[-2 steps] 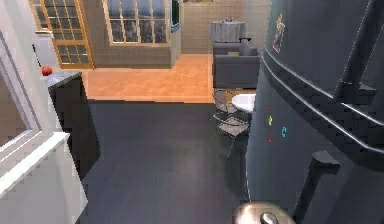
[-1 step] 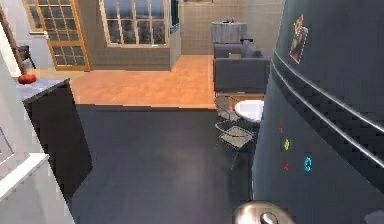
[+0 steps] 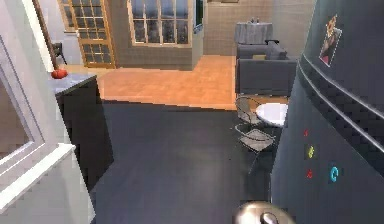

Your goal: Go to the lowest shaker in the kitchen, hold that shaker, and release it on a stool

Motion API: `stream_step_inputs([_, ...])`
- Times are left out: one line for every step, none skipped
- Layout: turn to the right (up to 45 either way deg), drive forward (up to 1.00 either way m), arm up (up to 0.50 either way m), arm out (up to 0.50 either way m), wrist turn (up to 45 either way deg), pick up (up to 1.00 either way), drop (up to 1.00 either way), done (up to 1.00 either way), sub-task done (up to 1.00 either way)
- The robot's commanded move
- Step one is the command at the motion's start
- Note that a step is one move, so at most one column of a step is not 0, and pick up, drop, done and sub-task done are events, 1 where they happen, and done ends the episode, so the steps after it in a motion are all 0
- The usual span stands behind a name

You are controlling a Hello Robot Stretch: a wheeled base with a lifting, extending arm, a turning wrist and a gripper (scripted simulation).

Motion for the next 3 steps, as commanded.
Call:
stream_step_inputs([0.0,1.0,0.0,0.0,0.0,0.0,0.0,0.0,0.0])
stream_step_inputs([-6.0,0.0,0.0,0.0,0.0,0.0,0.0,0.0,0.0])
stream_step_inputs([0.0,0.35,0.0,0.0,0.0,0.0,0.0,0.0,0.0])
